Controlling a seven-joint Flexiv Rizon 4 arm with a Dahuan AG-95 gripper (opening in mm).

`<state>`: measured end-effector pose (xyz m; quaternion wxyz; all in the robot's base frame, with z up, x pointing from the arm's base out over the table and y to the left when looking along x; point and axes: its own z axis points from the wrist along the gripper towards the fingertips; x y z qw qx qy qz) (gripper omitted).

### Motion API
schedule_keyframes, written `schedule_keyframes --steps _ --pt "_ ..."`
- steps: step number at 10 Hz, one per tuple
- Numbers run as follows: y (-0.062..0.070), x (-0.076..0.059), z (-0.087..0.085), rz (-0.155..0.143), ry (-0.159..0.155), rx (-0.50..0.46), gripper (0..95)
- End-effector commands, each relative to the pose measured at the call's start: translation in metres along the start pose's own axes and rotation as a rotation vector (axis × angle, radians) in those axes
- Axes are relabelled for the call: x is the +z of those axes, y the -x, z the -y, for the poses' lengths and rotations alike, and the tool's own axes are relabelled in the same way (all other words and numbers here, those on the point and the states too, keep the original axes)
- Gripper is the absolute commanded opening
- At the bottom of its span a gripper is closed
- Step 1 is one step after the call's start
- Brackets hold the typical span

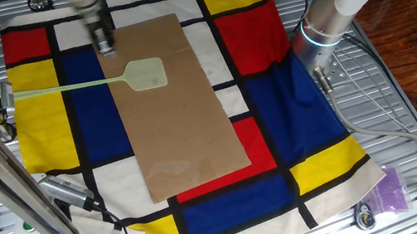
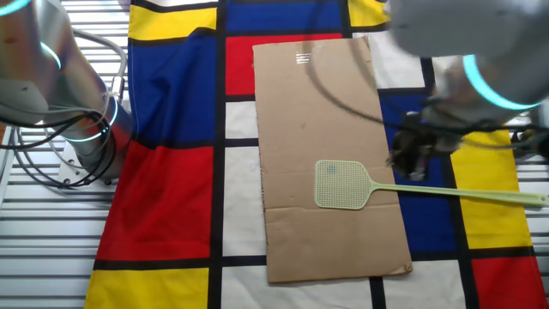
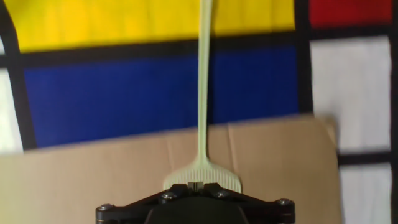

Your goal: Swat with a flyswatter

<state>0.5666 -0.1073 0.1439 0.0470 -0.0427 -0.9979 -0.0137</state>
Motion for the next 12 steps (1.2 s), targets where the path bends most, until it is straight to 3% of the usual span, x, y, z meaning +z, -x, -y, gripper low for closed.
schedule_keyframes --steps 1,4,8,12 --pt "-0.001 0.008 0.007 0.120 0.035 0.033 0.0" --pt "-0.008 0.018 0.014 0.139 0.040 0.030 0.0" --pt "-0.008 0.020 0.015 0.107 0.044 0.049 0.0" --pt "-0.008 0.020 0.015 0.116 0.045 0.049 0.0"
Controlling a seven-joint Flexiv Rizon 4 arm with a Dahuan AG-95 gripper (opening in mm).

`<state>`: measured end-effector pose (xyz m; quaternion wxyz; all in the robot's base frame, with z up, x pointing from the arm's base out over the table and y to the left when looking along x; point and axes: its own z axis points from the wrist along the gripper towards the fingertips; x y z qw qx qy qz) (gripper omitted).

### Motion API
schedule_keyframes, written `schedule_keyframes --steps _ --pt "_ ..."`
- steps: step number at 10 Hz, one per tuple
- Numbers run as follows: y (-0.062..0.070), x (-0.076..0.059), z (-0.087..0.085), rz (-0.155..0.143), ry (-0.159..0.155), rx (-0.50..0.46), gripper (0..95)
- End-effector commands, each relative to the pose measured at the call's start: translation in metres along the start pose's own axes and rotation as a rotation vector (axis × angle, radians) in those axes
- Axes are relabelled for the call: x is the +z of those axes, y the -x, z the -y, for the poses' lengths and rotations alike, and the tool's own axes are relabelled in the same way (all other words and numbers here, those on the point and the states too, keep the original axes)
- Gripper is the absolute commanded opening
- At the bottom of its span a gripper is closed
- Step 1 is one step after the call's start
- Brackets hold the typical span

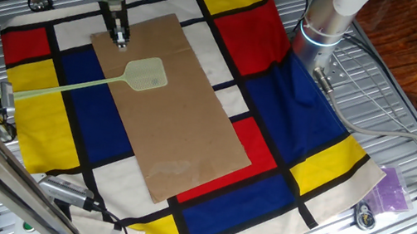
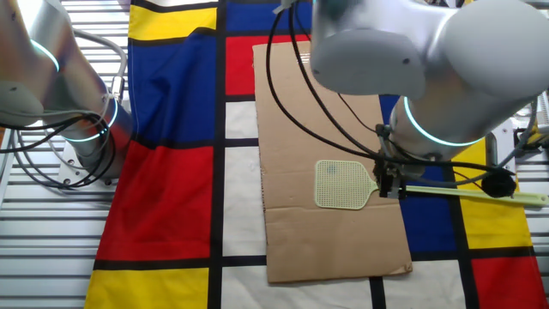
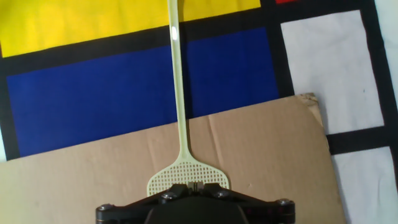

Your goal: Swat with a flyswatter

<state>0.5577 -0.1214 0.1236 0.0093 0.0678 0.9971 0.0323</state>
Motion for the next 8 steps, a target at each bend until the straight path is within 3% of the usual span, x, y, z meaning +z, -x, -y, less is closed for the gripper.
schedule_keyframes --steps 1,8 --pt "-0.0023 -0.0009 -0.0001 0.006 0.001 -0.003 0.0" --pt "-0.0023 -0.0009 -0.0002 0.001 0.006 -0.018 0.0"
